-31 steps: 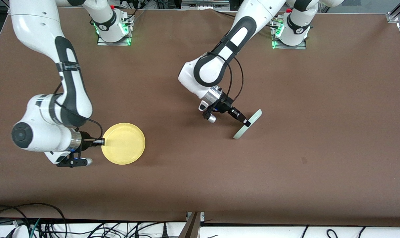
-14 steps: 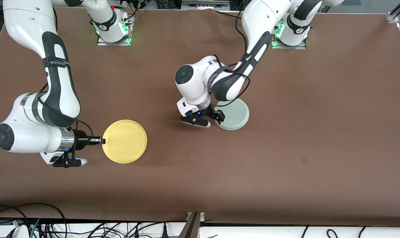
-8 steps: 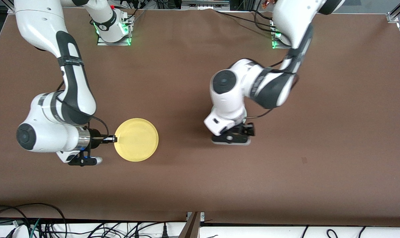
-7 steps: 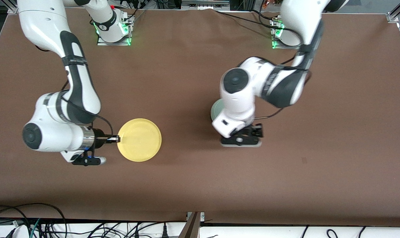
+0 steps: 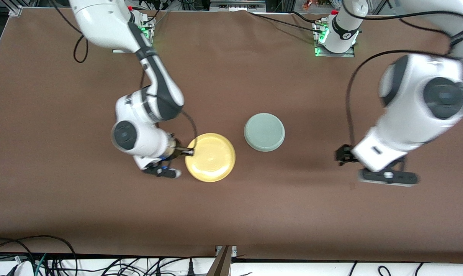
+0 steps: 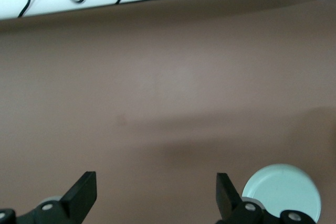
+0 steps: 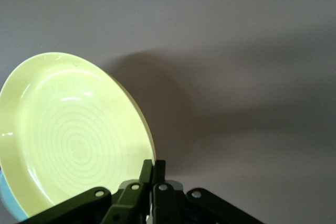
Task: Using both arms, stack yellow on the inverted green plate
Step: 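Carry the yellow plate with the right gripper onto the inverted green plate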
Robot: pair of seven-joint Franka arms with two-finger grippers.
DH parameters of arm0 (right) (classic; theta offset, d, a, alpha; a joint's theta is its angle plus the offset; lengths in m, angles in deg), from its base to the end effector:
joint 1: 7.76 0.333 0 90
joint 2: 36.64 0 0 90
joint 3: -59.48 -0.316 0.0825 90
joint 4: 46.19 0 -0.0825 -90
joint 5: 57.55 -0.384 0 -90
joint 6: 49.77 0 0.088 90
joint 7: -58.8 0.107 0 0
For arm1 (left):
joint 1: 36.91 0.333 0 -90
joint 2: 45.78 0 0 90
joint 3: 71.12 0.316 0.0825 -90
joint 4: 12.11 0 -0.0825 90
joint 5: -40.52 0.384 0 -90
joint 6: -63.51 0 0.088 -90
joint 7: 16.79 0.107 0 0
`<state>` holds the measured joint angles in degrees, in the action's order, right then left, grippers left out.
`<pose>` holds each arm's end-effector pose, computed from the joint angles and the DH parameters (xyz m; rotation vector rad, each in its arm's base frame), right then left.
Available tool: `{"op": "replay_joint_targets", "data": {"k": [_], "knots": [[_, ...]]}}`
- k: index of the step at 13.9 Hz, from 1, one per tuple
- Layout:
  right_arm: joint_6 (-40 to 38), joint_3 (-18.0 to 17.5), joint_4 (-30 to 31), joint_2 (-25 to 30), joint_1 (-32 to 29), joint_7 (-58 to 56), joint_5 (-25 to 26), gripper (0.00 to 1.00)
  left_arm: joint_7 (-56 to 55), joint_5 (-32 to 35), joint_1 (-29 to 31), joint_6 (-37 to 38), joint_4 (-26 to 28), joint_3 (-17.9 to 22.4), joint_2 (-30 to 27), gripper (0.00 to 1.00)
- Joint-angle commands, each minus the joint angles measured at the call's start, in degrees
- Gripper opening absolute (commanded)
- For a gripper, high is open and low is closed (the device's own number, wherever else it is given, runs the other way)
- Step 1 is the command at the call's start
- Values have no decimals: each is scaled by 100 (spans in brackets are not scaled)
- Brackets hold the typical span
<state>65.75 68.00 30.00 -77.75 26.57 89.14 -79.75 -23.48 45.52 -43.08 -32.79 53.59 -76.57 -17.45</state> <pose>0.6409 0.3619 0.3102 -2.9078 0.3148 0.2003 0.6937 -0.1170 0.5250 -3.1032 0.1266 -0.0739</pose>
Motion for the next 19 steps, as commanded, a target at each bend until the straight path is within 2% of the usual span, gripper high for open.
{"op": "replay_joint_targets", "data": {"k": [1, 4, 5, 9, 10, 15, 16, 17, 19], "knots": [[312, 80, 98, 34, 660, 997, -83, 0, 212, -261, 334, 577, 477, -44, -713, 100], [742, 80, 290, -19, 1328, 1860, -65, 0, 667, -289, 537, 263, 2186, 105, -2099, 100], [1013, 88, 422, -45, 1539, 2019, -65, 0, 765, -219, 564, 235, 2592, 132, -2417, 100], [2148, 97, 1028, -125, 2111, 2354, -21, 0, 660, -210, 608, 218, 2921, 167, -2771, 100], [2289, 97, 1117, -133, 2173, 2398, -21, 0, 730, -288, 608, 226, 2948, 281, -2789, 100], [2343, 97, 1144, -212, 2235, 2468, -13, 1, 818, -535, 564, 121, 2983, 457, -2886, 100], [2343, 97, 1144, -213, 2235, 2468, -4, 60, 853, -535, 538, 103, 3027, 484, -2903, 100], [2335, 106, 1144, -213, 2235, 2477, -12, 100, 845, -543, 538, -1, 3140, 493, -2956, 100], [2317, 141, 1118, -186, 2218, 2503, -4, 100, 836, -543, 599, -274, 3457, 493, -3070, 100]]}}
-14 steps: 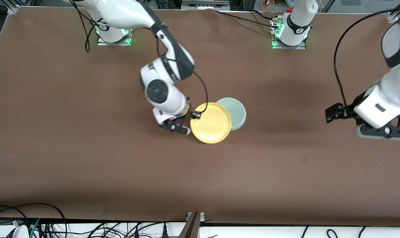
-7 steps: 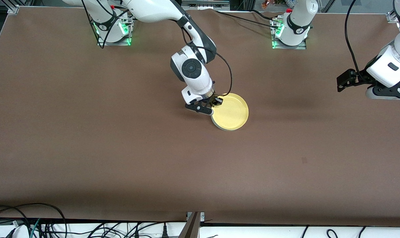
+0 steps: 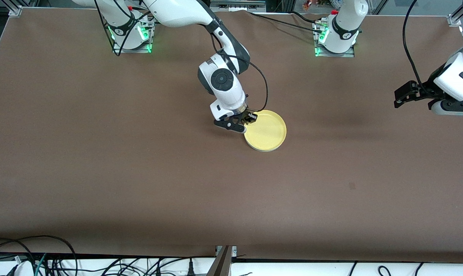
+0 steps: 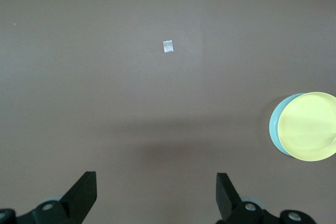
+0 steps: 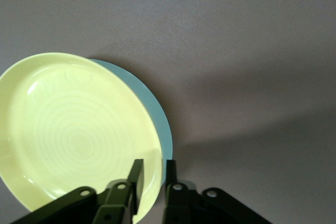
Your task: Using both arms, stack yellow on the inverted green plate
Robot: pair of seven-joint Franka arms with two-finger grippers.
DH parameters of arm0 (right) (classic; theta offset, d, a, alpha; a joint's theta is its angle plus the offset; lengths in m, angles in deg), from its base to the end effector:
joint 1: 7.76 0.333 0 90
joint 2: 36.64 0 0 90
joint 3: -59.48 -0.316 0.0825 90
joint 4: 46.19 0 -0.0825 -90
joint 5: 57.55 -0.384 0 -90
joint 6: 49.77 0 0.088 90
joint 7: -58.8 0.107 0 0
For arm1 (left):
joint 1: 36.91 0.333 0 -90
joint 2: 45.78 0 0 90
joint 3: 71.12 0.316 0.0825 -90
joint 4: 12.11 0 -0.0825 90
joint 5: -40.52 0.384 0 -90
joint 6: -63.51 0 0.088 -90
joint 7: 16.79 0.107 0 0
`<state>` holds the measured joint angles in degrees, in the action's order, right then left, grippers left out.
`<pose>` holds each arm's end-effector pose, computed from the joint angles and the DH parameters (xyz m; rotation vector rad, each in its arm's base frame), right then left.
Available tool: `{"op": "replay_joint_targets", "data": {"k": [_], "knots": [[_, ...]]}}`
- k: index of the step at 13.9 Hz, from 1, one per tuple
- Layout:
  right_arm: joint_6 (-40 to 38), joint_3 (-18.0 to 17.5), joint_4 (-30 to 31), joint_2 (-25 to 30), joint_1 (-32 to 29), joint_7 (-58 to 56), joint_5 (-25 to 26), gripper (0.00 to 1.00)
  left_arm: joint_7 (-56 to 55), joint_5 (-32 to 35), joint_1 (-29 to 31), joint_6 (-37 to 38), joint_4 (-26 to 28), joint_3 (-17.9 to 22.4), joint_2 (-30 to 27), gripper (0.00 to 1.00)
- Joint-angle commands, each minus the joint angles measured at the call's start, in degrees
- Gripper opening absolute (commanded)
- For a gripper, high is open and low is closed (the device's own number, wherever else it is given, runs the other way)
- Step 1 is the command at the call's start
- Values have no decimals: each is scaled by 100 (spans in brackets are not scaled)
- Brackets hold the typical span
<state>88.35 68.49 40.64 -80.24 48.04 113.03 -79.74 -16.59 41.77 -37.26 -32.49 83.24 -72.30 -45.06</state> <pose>0.4807 0.5441 0.2296 -2.8715 0.5068 0.0579 0.5648 -0.0129 0.5823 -3.1197 0.0507 0.0015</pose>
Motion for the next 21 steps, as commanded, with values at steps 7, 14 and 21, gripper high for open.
{"op": "replay_joint_targets", "data": {"k": [7, 14, 21], "knots": [[-1646, 1478, -149, 1080, 36, -462, -22, 100, 94, -134, 26, -173, 388, -137, -301, 100], [-3518, 2577, 0, 2512, -614, -2713, -101, 100, 103, -107, 35, -120, 274, -199, -283, 100], [-4382, 2992, 535, 3920, -614, -3453, 1339, 100, 94, -90, 0, 3, 238, -392, -283, 100]]}}
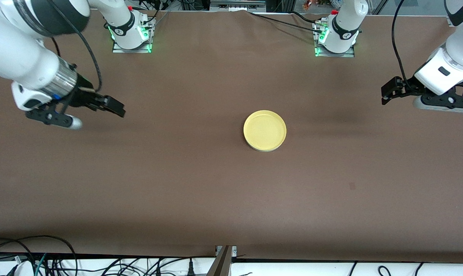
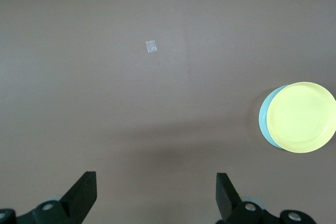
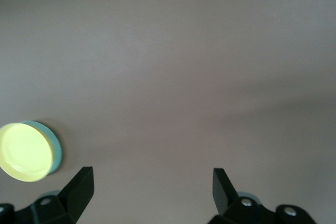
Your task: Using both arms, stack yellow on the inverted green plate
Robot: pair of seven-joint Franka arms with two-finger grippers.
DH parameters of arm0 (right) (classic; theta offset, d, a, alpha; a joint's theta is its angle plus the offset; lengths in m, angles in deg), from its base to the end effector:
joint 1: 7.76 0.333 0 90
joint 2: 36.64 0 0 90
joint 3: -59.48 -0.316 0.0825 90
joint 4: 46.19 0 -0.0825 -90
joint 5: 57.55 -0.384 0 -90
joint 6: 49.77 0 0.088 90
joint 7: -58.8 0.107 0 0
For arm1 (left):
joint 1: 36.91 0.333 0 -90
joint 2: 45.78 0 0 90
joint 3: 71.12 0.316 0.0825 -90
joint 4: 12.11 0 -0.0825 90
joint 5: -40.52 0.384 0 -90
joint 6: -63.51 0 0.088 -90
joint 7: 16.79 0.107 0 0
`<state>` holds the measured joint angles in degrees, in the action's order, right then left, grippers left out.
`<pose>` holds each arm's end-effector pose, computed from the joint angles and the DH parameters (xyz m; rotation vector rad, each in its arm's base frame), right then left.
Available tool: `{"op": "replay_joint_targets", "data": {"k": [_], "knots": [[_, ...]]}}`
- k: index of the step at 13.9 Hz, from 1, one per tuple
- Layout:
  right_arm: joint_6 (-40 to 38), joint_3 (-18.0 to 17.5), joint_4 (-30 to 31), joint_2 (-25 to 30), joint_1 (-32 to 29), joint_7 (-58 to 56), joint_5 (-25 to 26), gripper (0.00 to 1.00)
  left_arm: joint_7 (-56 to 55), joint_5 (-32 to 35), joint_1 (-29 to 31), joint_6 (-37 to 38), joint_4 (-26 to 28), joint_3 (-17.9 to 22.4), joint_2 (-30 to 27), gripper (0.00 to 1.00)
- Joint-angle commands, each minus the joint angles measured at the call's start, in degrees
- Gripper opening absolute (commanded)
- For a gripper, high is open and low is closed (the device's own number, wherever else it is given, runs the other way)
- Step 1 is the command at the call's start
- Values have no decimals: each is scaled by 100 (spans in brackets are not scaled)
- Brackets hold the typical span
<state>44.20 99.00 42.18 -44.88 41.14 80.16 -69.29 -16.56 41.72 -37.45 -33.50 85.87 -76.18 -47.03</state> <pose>0.5776 0.1422 0.5794 -3.0171 0.3335 0.0645 0.5527 -0.0526 0.5811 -3.1149 0.1625 -0.0091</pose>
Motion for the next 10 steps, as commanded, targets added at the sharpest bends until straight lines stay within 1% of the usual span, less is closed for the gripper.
{"op": "replay_joint_targets", "data": {"k": [1, 2, 3, 4, 5, 6, 7, 8, 10], "knots": [[25, -119, 417, 480, 14, -263, 469, 100, 92, -85, -7, 156, -33, -21, -95, 100], [-28, -355, 409, 490, -308, -456, 479, 100, 92, -67, -16, 165, -42, -100, -95, 100], [-46, -940, 383, 499, -921, -753, 506, 100, 92, -15, -8, 183, -77, -153, -95, 100], [-54, -1599, 374, 499, -1597, -878, 593, 100, 92, -6, -8, 192, -86, -153, -95, 100], [-55, -2162, 365, 508, -2065, -871, 759, 100, 92, -6, 1, 200, -86, -153, -95, 100], [-55, -2551, 365, 543, -2496, -888, 874, 100, 92, -6, 36, 200, -86, -145, -87, 100], [-63, -2877, 356, 543, -2857, -914, 884, 100, 92, -6, 45, 200, -86, -127, -87, 100], [-63, -3045, 356, 543, -3034, -923, 884, 100, 92, -6, 54, 209, -86, -127, -87, 100], [-142, -3064, 356, 543, -3063, -958, 901, 100, 92, -6, 54, 306, -95, -118, -78, 100]]}}
